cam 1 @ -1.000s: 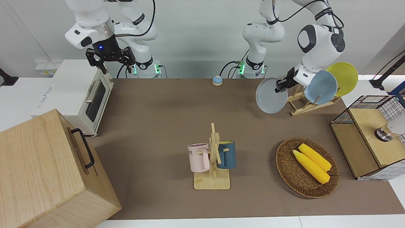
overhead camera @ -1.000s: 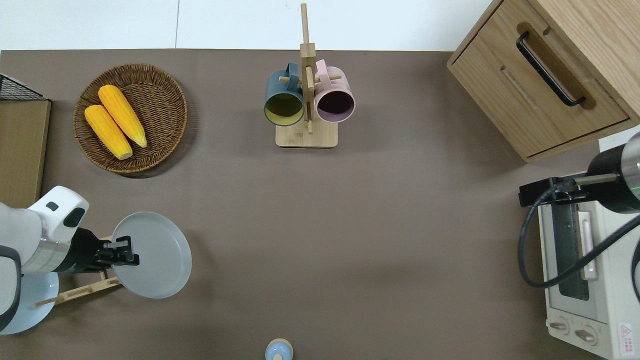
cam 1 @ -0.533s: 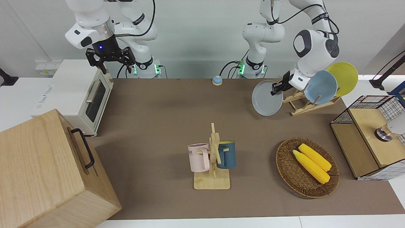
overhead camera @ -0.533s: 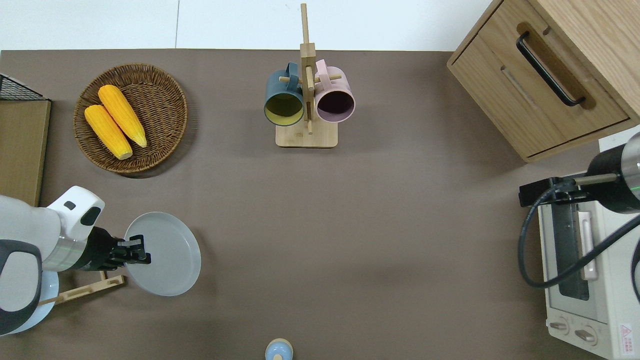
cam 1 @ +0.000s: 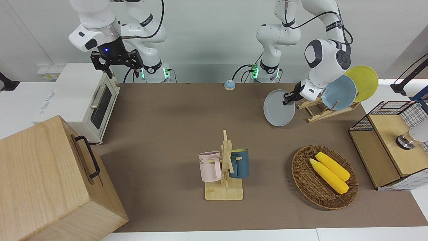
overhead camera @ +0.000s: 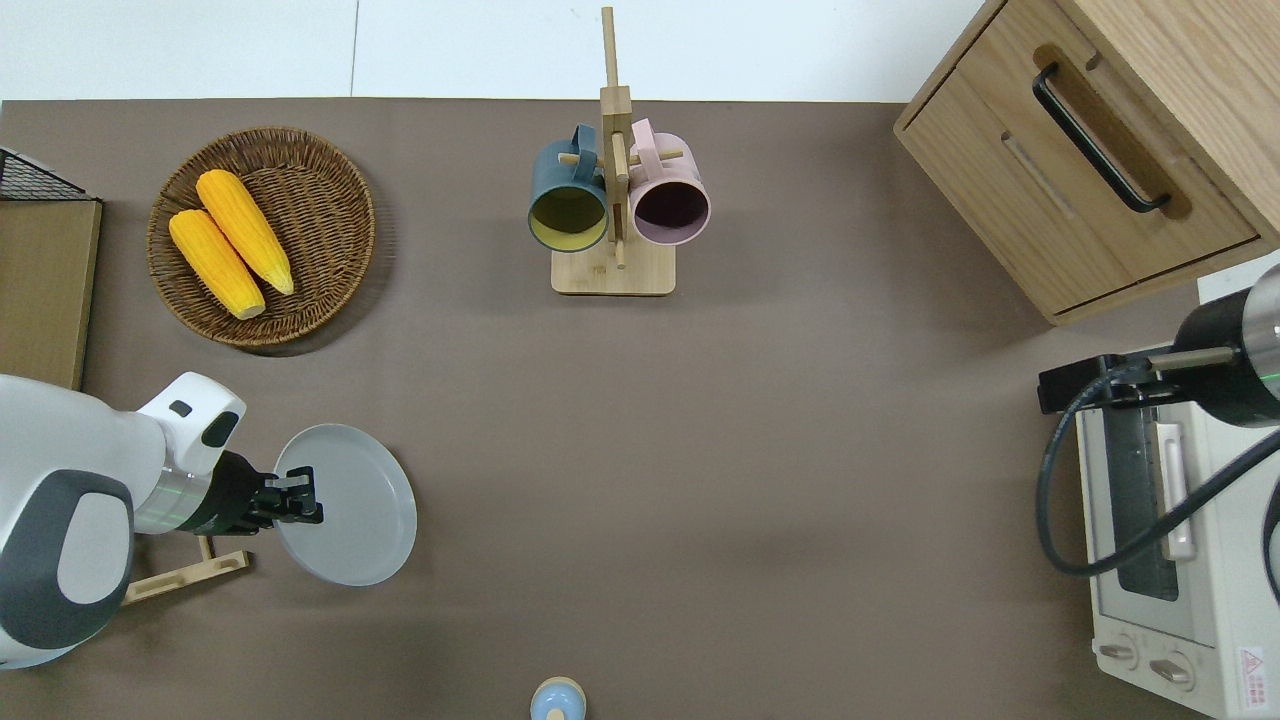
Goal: Pick gray plate from low plate rack and place it on table with left arm
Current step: 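Lower the gray plate flat onto the table with the left gripper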
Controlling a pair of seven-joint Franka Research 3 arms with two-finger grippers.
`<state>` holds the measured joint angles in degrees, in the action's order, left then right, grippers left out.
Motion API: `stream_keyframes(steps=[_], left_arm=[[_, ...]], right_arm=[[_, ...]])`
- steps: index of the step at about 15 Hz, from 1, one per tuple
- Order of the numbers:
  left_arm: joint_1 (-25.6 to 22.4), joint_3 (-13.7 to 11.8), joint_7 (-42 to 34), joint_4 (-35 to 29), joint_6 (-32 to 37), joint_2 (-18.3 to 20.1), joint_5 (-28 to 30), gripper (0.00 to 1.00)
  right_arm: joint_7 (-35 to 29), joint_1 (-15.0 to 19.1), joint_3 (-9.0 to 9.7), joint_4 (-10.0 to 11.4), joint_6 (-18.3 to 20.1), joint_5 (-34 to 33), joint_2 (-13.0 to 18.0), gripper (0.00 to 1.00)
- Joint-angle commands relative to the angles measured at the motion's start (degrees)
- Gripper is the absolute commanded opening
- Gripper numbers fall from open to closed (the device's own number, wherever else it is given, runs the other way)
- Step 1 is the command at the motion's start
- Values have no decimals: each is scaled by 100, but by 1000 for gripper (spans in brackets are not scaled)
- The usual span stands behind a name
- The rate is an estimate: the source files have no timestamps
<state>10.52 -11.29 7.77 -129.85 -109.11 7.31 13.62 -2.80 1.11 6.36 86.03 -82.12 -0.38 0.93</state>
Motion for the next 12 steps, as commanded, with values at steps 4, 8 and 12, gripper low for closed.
stream_keyframes(steps=[4,8,12], left_arm=[[126,-49,75,-172,-356,-45,88,106],[135,-14,93,-172,-383,-72,88,175],[135,-14,67,-163,-418,-80,27,687]], right_arm=[[-54,143,103,-43,91,109,12,990],[-54,143,103,-43,91,109,12,990],[-54,143,103,-43,91,109,12,990]])
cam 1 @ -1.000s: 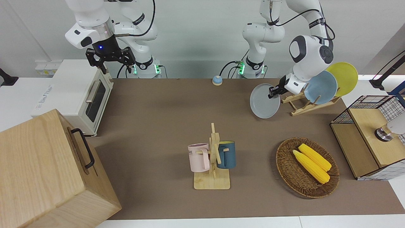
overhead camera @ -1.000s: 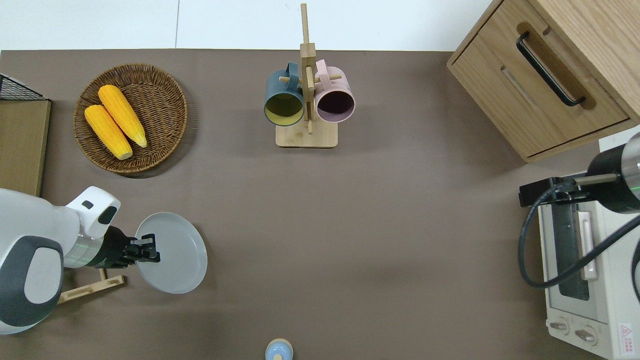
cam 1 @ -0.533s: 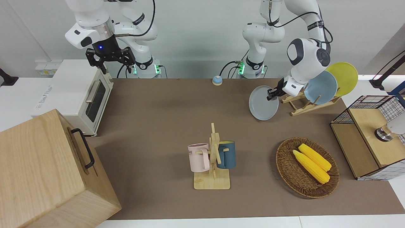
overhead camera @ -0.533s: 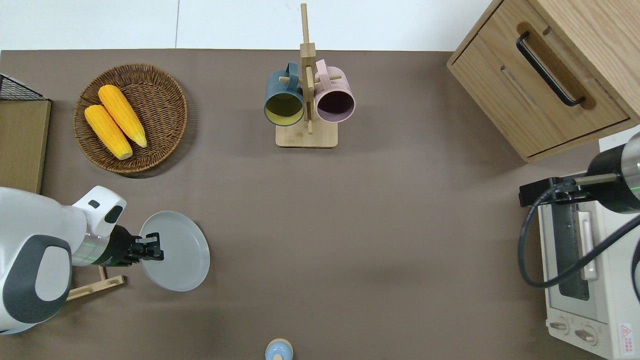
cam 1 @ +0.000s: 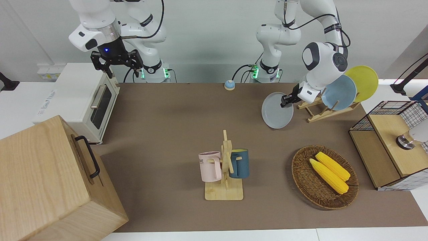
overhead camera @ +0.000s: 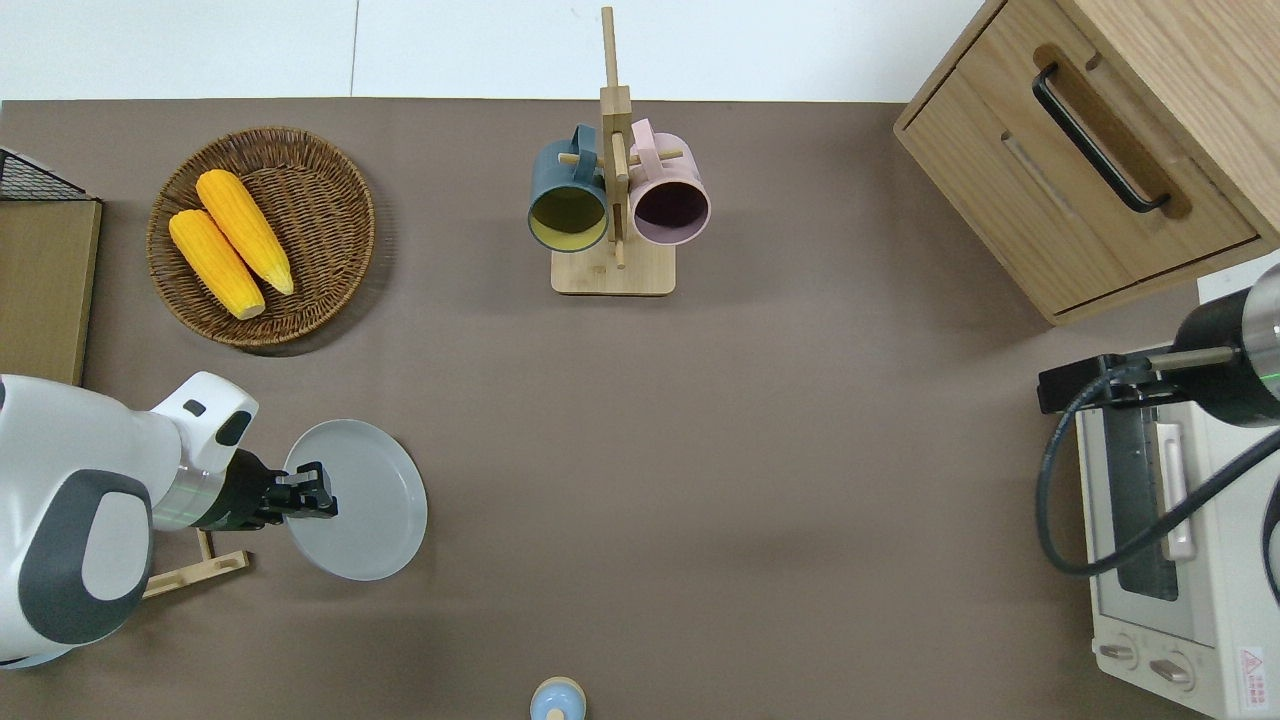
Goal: Pick gray plate from low plate rack and place it on table with left arm
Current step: 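Lower the gray plate flat onto the table with the left gripper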
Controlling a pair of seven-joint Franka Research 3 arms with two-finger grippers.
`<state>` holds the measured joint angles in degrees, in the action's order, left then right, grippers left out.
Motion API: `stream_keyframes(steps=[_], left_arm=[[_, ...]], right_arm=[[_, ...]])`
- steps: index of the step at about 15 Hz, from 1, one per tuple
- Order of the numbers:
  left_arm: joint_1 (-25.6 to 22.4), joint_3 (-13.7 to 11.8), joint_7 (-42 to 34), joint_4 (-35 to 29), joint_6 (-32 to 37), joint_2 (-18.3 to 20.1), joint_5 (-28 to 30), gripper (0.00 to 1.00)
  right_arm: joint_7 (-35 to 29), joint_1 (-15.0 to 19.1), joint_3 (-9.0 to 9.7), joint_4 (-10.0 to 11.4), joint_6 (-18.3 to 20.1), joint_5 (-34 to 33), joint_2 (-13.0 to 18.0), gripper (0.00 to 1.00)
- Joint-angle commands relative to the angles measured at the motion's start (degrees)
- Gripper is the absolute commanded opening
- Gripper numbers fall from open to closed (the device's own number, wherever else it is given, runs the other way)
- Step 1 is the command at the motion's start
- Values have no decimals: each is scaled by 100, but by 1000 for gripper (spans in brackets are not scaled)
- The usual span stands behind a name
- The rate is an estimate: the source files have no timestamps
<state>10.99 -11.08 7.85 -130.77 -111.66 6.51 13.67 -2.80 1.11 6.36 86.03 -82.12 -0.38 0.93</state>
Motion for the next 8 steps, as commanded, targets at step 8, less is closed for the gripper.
stream_keyframes(steps=[8], left_arm=[[79,-34,58,-54,-172,-1,-84,987]], right_arm=[[-54,143,103,-42,91,109,12,987]])
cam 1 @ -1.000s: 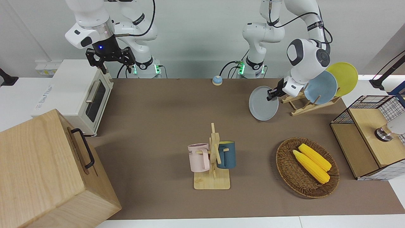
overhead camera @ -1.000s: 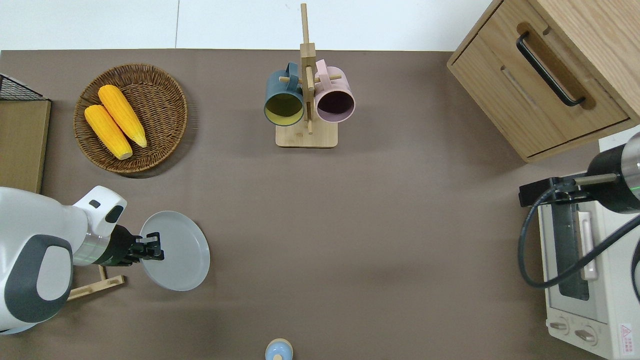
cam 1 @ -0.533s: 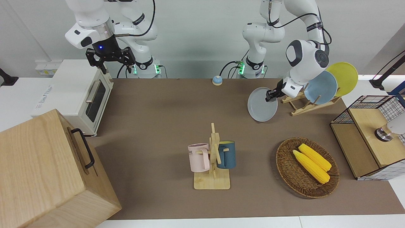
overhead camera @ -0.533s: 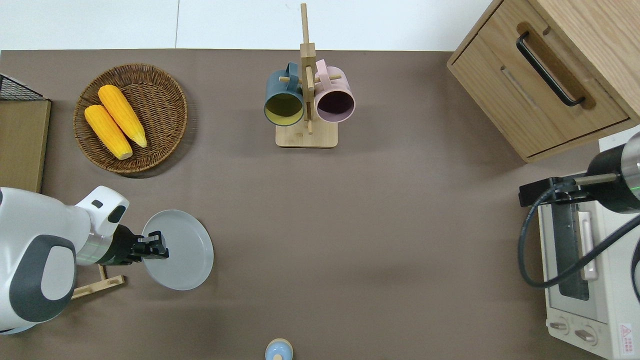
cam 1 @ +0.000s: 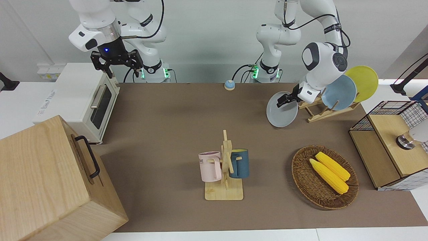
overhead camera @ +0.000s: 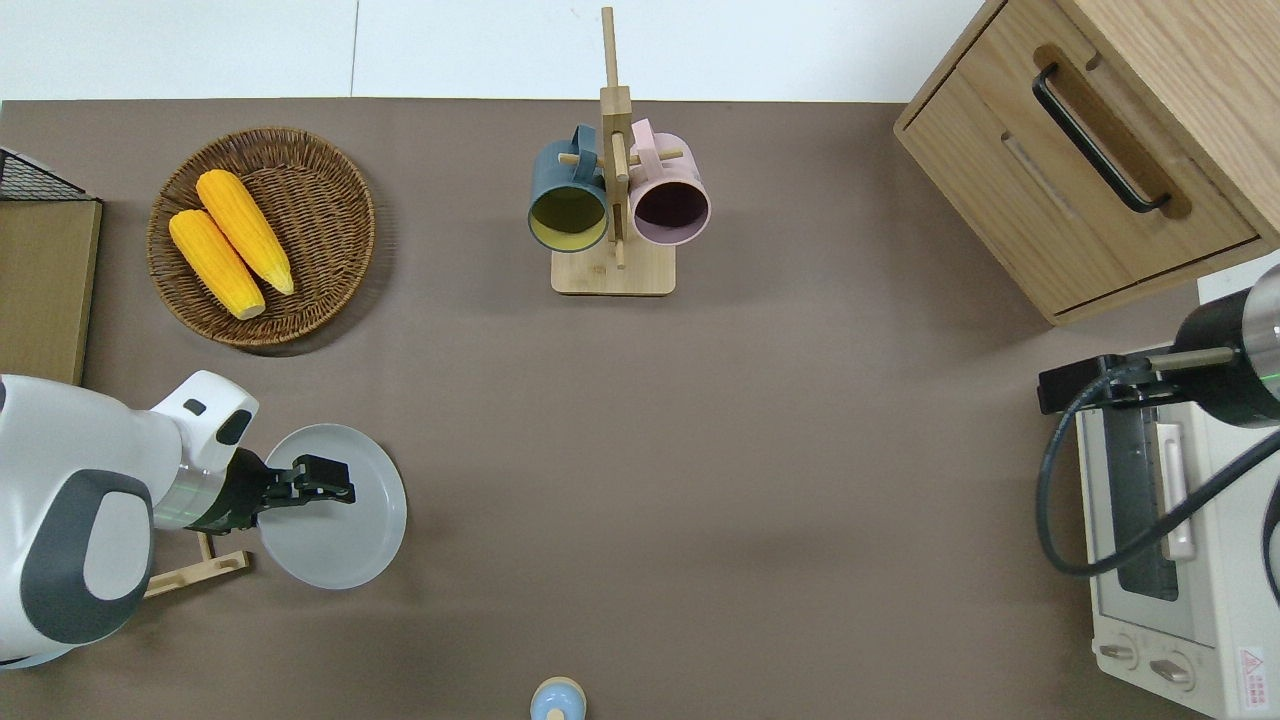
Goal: Pick gray plate from low plate rack and place it on table with left arm
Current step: 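Lower the gray plate flat onto the table with the left gripper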
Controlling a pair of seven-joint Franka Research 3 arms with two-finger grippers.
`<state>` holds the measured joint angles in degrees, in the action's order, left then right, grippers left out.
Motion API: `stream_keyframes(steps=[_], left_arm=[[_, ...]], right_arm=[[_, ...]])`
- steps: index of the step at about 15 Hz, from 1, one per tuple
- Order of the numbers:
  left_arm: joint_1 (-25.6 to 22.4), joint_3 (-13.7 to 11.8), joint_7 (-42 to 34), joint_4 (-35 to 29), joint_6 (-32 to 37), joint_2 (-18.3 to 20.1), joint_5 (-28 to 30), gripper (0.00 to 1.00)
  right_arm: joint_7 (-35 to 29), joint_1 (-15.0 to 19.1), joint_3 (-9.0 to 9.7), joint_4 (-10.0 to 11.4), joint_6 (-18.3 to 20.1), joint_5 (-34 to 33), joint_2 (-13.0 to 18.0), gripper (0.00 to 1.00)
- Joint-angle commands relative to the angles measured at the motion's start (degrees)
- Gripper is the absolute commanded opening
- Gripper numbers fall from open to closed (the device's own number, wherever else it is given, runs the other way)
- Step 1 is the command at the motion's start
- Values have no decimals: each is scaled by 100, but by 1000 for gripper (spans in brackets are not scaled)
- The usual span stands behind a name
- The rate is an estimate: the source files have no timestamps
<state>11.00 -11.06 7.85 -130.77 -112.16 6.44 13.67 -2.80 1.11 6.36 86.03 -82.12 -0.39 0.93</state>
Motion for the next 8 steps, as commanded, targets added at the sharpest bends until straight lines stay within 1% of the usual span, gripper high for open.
stream_keyframes(steps=[1,5,8], left_arm=[[78,-37,76,-54,-122,6,-153,987],[87,-37,85,-54,-113,6,-276,987],[87,7,102,-36,-105,33,-768,989]], right_arm=[[-54,143,103,-42,91,109,12,990],[-54,143,103,-42,91,109,12,990],[-54,143,103,-42,91,109,12,987]])
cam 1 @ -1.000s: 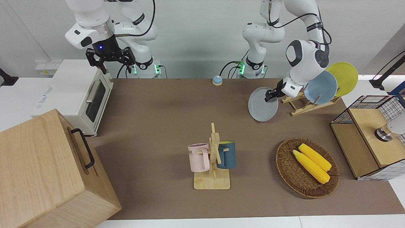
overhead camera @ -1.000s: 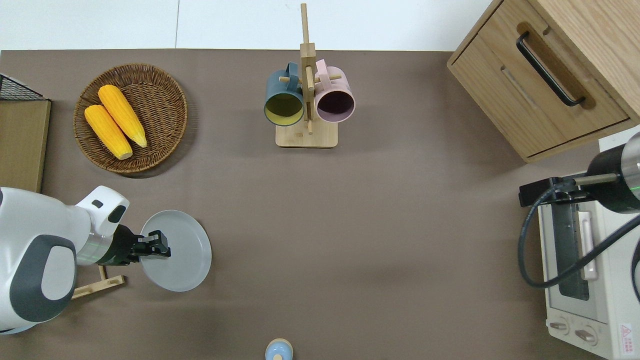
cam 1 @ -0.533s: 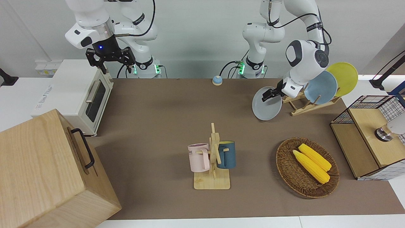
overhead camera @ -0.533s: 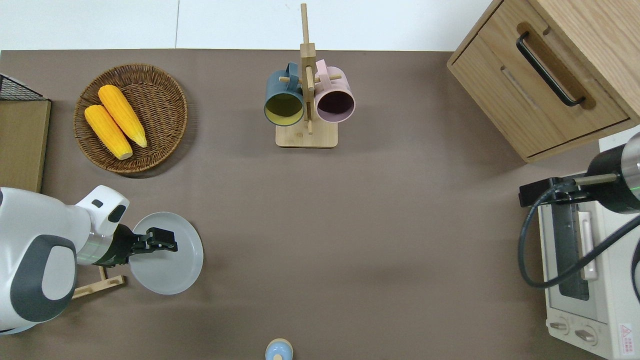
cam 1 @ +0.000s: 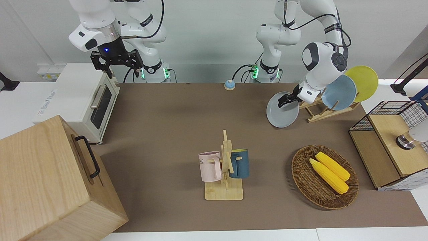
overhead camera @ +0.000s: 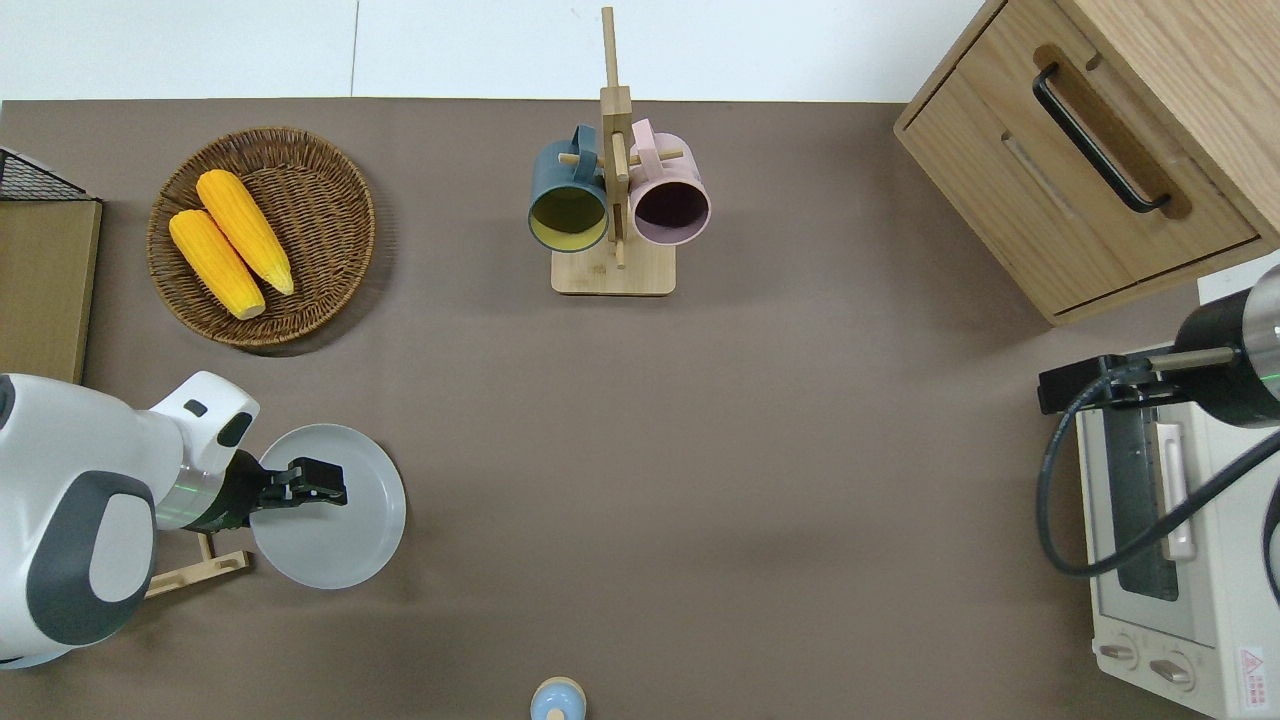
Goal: Pick gray plate from low plate rack and place it on table with left arm
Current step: 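Lower the gray plate flat onto the table with the left gripper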
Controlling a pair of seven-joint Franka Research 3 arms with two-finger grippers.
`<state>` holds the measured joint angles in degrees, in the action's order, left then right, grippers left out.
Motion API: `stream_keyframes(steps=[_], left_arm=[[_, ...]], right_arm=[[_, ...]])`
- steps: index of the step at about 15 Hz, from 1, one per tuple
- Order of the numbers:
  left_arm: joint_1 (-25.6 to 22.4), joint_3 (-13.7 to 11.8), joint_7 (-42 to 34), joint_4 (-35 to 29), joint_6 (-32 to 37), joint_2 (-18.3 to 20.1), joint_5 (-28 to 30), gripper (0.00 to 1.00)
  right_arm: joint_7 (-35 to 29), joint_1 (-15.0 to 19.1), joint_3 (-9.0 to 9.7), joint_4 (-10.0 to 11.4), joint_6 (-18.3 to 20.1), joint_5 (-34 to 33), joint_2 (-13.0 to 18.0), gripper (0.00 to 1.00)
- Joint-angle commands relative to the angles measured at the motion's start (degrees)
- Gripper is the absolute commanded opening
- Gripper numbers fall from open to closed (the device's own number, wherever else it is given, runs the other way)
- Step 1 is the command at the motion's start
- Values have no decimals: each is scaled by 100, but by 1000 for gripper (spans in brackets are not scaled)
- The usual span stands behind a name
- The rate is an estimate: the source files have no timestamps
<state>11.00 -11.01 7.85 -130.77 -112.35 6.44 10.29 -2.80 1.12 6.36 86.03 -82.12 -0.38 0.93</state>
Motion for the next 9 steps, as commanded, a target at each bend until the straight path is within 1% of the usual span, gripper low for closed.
stream_keyframes(steps=[1,5,9], left_arm=[[86,2,129,-36,-77,42,-597,989],[78,-6,252,60,-50,77,-905,989],[86,2,515,455,38,103,-1423,991]], right_arm=[[-54,143,103,-43,91,109,12,987],[-54,143,103,-43,91,109,12,987],[-54,143,103,-43,91,109,12,990]])
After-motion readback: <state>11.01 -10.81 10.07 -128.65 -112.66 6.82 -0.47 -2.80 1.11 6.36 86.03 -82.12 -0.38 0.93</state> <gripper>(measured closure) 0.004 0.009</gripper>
